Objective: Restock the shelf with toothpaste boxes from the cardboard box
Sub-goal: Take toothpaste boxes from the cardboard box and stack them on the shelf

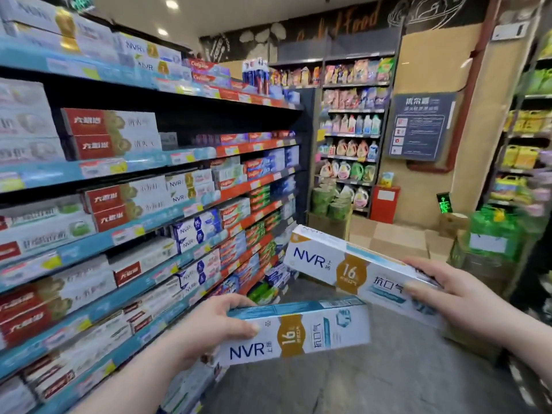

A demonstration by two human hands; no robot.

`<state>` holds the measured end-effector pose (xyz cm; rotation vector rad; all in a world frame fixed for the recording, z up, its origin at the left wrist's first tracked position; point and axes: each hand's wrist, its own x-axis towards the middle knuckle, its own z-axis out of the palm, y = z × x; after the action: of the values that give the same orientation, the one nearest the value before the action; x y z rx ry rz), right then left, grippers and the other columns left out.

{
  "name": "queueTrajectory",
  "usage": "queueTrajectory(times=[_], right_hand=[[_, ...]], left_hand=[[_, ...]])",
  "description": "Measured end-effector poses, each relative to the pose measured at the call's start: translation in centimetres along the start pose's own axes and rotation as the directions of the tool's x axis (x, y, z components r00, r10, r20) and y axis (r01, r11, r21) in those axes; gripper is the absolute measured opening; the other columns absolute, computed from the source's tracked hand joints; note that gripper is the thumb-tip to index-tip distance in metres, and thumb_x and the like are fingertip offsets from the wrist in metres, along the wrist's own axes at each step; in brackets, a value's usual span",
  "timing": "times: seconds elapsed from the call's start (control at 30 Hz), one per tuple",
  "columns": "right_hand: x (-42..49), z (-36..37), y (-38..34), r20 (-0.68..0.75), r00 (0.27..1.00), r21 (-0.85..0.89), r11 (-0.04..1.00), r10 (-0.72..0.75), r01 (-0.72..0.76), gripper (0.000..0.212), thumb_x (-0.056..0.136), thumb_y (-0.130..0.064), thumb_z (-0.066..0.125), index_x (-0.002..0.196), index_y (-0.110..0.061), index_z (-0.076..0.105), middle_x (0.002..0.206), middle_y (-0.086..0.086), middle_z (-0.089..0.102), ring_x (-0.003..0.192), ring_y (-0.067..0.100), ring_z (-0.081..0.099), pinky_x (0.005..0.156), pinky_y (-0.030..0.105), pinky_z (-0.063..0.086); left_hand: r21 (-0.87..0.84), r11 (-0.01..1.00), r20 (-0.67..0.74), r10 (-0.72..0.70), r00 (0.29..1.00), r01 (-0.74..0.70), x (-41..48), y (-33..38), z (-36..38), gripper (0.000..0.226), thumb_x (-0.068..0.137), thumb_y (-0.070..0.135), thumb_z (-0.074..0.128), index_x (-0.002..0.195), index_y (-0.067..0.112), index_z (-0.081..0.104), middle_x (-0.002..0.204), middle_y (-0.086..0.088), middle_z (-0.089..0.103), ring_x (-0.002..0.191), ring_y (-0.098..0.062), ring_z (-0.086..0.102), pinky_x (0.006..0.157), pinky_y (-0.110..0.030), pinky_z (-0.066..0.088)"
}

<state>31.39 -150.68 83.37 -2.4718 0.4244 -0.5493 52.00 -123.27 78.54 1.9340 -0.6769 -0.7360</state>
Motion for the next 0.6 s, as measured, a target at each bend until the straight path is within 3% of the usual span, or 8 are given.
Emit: queueTrajectory(times=[0.1,0.2,0.27,0.33,0.4,0.5,0.6], right_hand=[[5.9,-1.9,2.8,0.054,0.997,0.002,0.999,-0.046,0.046,0.052,0.057,-0.080,0.045,0.100,-0.051,0.044,0.112,-0.018,0.056,0.103,0.003,0.054,0.087,0.016,0.038],[11.9,-2.3,5.4,0.109,0.991,0.038,0.997,-0.072,0.068,0.031,0.073,-0.057,0.059,0.099,-0.051,0.044,0.115,-0.011,0.059,0.098,-0.008,0.052,0.090,0.023,0.043],[15.5,-1.8,6.3,0.144,0.984,0.069,0.993,-0.109,0.100,0.025,0.077,-0.048,0.059,0.098,-0.052,0.044,0.112,-0.018,0.057,0.097,-0.011,0.051,0.094,0.031,0.045],[18.9,-1.3,6.5,0.158,0.975,0.097,0.985,-0.154,0.140,0.035,0.068,-0.062,0.062,0.097,-0.053,0.043,0.109,-0.027,0.051,0.099,-0.009,0.051,0.095,0.033,0.045],[22.5,-0.8,6.9,0.129,0.970,0.098,0.976,-0.207,0.196,0.066,0.041,-0.090,0.048,0.097,-0.055,0.043,0.109,-0.031,0.047,0.101,-0.008,0.050,0.091,0.030,0.045],[27.8,0.4,7.8,0.116,0.963,0.133,0.965,-0.242,0.226,0.079,0.029,-0.097,0.037,0.095,-0.056,0.043,0.107,-0.031,0.049,0.099,-0.007,0.051,0.086,0.027,0.046],[33.3,1.4,8.0,0.093,0.957,0.144,0.955,-0.273,0.258,0.081,0.028,-0.098,0.037,0.096,-0.055,0.044,0.107,-0.030,0.050,0.097,-0.007,0.053,0.077,0.022,0.048]], left_hand=[[-0.043,0.999,-0.071,-0.025,0.997,0.022,4.3,2.2,0.8,0.040,0.056,0.025,0.072,0.094,0.024,0.060,0.081,-0.003,0.076,0.077,-0.024,0.073,0.072,-0.036,0.059],[-0.052,0.998,-0.169,-0.034,0.985,0.025,8.0,3.3,0.6,0.043,0.051,0.030,0.072,0.092,0.028,0.061,0.092,-0.006,0.075,0.080,-0.025,0.072,0.078,-0.039,0.057],[-0.065,0.997,-0.212,-0.044,0.976,0.031,9.9,3.8,-0.2,0.042,0.055,0.027,0.071,0.095,0.027,0.060,0.094,-0.005,0.072,0.077,-0.022,0.072,0.071,-0.032,0.057],[-0.076,0.997,-0.246,-0.049,0.968,0.031,11.9,4.2,-1.3,0.036,0.065,0.020,0.073,0.098,0.023,0.059,0.086,-0.003,0.073,0.067,-0.015,0.071,0.056,-0.021,0.052],[-0.091,0.996,-0.306,-0.047,0.951,0.020,14.2,4.4,-2.7,0.029,0.074,0.011,0.071,0.097,0.023,0.059,0.075,0.003,0.072,0.057,-0.007,0.068,0.050,-0.015,0.049],[-0.080,0.996,-0.360,-0.053,0.932,0.026,18.0,4.7,-5.2,0.036,0.071,0.011,0.073,0.102,0.023,0.059,0.087,0.006,0.070,0.060,-0.006,0.068,0.056,-0.017,0.050],[-0.034,0.999,-0.374,-0.039,0.927,0.028,22.4,5.5,-8.7,0.041,0.065,0.016,0.075,0.103,0.020,0.060,0.083,-0.002,0.074,0.066,-0.016,0.070,0.064,-0.028,0.056]])
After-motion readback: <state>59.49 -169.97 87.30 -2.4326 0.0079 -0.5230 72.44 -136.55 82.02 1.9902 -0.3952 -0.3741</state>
